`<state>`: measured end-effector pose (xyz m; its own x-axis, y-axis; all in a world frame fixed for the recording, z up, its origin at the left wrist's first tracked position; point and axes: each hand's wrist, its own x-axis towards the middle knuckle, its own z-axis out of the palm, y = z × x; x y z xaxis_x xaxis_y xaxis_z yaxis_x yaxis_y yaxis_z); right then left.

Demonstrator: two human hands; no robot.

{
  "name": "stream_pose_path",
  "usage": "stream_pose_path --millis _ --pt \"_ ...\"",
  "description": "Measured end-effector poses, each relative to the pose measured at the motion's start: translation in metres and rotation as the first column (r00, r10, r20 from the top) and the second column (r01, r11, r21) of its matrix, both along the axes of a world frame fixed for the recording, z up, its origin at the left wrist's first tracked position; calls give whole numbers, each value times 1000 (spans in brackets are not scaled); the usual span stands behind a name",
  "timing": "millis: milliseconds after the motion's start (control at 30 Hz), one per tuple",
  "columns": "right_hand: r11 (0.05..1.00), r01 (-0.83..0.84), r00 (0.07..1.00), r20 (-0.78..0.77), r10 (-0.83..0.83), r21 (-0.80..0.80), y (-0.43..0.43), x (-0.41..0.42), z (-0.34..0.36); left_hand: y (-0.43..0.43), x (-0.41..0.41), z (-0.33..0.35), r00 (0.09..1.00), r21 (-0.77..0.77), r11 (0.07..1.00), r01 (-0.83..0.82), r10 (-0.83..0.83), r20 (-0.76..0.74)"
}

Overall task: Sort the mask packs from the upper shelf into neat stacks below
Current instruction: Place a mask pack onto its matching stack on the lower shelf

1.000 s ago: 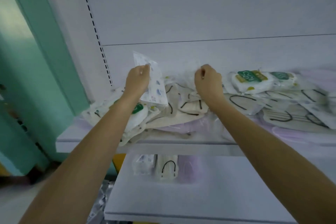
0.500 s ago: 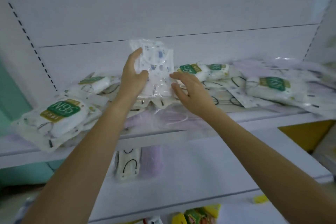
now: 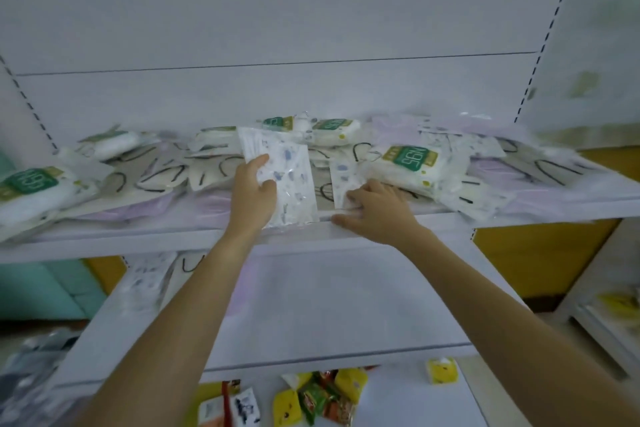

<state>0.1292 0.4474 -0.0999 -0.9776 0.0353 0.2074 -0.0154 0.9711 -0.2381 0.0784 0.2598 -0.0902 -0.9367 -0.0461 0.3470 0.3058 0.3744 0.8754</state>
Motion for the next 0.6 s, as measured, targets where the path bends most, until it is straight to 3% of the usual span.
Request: stream_pose_path --millis 100,167,233,300,367,467,533,600 --pt "998 -47 996 -75 51 45 5 12 -8 1 6 -3 999 -18 999 -28 28 33" --pt "997 -76 981 -179 74 -6 5 17 -17 1 9 -4 999 -43 999 -22 24 44" --pt "966 -92 963 -268 25 -240 4 19 -22 1 11 -4 998 -59 998 -15 18 59" --pt "851 -81 954 -286 -84 -519 0 20 -20 0 13 -2 998 -71 997 -8 13 67" --pt "758 -121 926 -347 -146 -640 -10 24 -15 0 17 3 997 -29 999 18 -16 71" --pt "811 -298 881 -471 31 -504 -35 34 -10 8 26 12 984 132 978 159 -168 57" --pt "870 -378 879 -419 228 -318 -46 37 -20 13 28 13 961 212 945 247 -267 68" --pt "887 -406 877 -368 311 -219 -45 42 -27 18 32 13 965 159 955 249 -258 39"
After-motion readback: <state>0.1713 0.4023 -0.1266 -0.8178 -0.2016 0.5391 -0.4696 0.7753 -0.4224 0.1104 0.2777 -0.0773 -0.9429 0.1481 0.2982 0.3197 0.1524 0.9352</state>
